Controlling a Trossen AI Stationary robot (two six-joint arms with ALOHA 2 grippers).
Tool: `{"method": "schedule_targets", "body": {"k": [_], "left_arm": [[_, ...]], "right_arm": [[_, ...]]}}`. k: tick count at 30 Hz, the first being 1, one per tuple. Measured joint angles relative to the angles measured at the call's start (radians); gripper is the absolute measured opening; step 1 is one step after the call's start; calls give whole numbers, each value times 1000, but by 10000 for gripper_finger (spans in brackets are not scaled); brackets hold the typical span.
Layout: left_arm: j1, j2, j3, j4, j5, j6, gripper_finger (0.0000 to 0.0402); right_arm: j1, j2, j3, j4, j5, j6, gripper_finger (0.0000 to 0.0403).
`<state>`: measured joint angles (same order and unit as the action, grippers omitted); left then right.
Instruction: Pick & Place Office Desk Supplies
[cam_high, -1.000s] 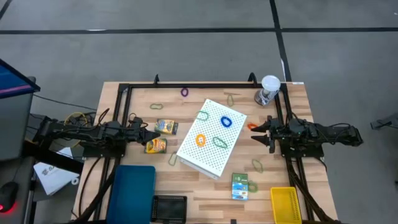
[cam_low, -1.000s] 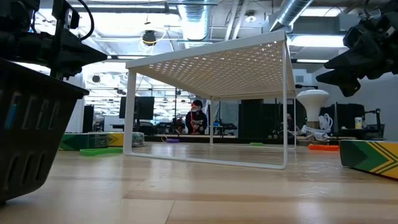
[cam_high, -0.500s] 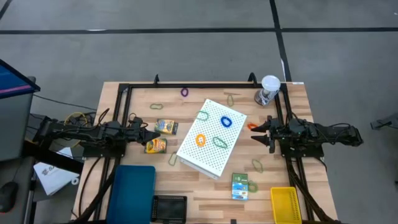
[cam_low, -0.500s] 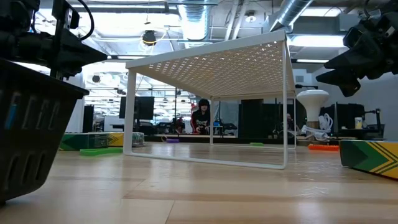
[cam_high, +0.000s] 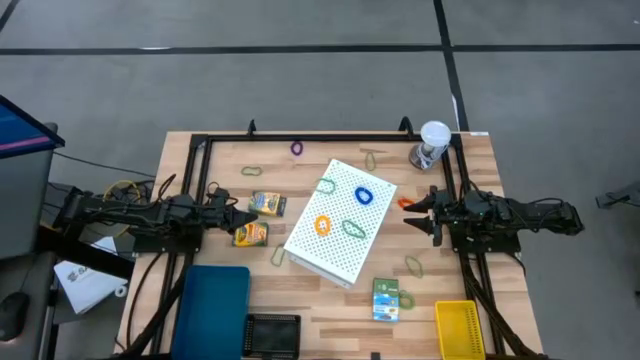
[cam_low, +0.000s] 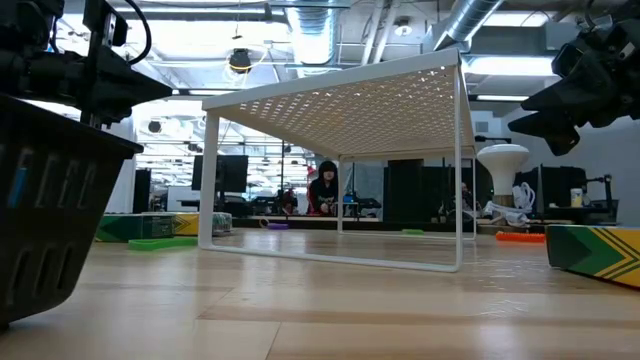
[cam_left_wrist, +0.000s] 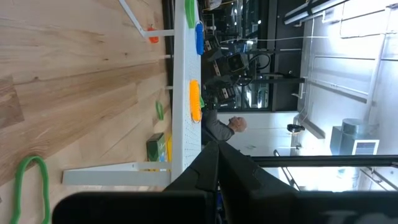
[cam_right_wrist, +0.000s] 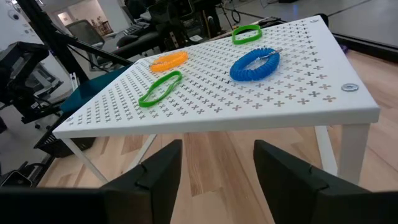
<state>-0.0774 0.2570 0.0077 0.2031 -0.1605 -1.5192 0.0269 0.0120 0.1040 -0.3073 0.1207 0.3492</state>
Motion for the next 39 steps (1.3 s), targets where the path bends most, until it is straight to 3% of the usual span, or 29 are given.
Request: {"method": "schedule_targets", "body": {"k": [39], "left_arm": [[0, 0, 0, 48, -25, -33, 0]], "right_arm": [[-37, 0, 0, 0, 0, 0, 195]]}}
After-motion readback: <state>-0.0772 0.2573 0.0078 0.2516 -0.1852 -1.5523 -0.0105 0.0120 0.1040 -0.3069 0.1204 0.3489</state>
